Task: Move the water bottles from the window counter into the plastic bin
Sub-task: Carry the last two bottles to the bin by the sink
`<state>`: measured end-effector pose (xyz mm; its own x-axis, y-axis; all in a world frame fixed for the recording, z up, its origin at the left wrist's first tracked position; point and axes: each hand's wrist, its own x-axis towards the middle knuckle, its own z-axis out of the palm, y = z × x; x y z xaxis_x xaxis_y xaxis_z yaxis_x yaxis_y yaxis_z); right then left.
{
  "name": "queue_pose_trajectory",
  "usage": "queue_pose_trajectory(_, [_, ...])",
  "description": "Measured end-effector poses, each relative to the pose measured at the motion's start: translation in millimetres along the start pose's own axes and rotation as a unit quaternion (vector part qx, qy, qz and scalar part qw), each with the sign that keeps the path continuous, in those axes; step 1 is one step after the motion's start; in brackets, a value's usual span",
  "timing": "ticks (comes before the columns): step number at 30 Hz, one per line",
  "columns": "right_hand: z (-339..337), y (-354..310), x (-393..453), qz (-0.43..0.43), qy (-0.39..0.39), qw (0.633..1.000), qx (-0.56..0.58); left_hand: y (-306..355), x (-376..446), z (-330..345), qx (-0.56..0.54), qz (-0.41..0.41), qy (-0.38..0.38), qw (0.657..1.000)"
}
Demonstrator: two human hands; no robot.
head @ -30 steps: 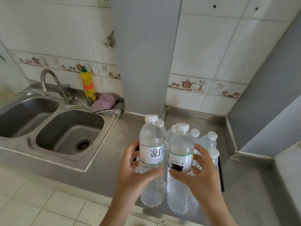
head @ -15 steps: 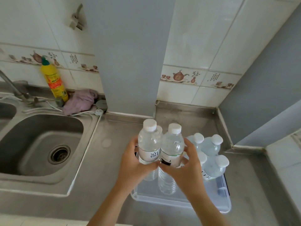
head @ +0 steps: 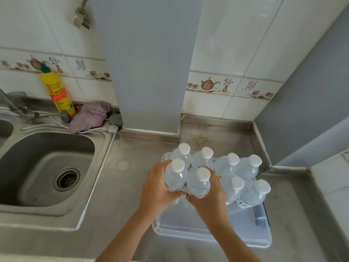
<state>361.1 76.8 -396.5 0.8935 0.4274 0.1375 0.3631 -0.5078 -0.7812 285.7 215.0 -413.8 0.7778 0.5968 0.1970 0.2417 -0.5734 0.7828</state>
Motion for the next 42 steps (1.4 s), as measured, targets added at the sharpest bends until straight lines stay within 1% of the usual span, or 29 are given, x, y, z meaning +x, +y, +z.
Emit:
queue_pose_trajectory(3, [0, 3, -5, 0.018, -0.003, 1.000, 0.017, -5, -1, 4, 0.028, 0.031, -0.025, 0.999])
queue_pose_trajectory(7, [-1, 3, -7, 0.023, -0.010, 0.999, 0.042, -12, -2, 3, 0.041, 0.045, -0.066, 0.996])
queue_pose_trajectory(10, [-3, 2, -8, 0.028, -0.004, 0.997, 0.075, -14, 0, 1, 0.023, 0.063, -0.071, 0.995])
queue_pose_trajectory(12, [-7, -1, -9, 0.014, 0.011, 0.997, 0.079, -16, -1, 2, 0.011, 0.067, -0.062, 0.996])
queue_pose_trajectory(13, [-9, -3, -10, -0.005, 0.020, 0.997, 0.071, -17, -2, 2, -0.003, 0.059, -0.062, 0.996])
queue_pose_trajectory(15, [-17, -7, -9, -0.061, 0.033, 0.997, 0.041, -16, -5, 5, -0.058, 0.019, -0.071, 0.996])
queue_pose_trajectory(18, [-28, -14, -3, -0.136, 0.007, 0.991, -0.015, -18, -8, 10, -0.103, -0.017, -0.073, 0.992])
queue_pose_trajectory(21, [-32, -15, 3, -0.125, -0.029, 0.991, -0.030, -17, -11, 10, -0.123, -0.021, -0.066, 0.990])
queue_pose_trajectory(23, [-33, -14, 3, -0.118, -0.038, 0.992, -0.040, -15, -13, 10, -0.133, -0.022, -0.058, 0.989])
queue_pose_trajectory(27, [-35, -12, 3, -0.130, -0.050, 0.989, -0.054, -14, -19, 12, -0.157, -0.033, -0.046, 0.986])
queue_pose_trajectory(32, [-40, -7, 3, -0.148, -0.061, 0.985, -0.065, -13, -30, 16, -0.135, -0.033, -0.040, 0.989])
queue_pose_trajectory(34, [-41, -4, 3, -0.174, -0.068, 0.978, -0.091, -14, -31, 16, -0.115, -0.029, -0.049, 0.992])
queue_pose_trajectory(37, [-44, 1, 2, -0.198, -0.098, 0.966, -0.133, -9, -32, 16, -0.077, -0.013, -0.062, 0.995])
queue_pose_trajectory(38, [-47, 3, 0, -0.205, -0.103, 0.963, -0.143, -3, -34, 15, -0.073, -0.021, -0.060, 0.995])
queue_pose_trajectory(42, [-72, 7, -8, -0.214, -0.101, 0.964, -0.123, 11, -44, 17, -0.113, -0.064, -0.010, 0.991])
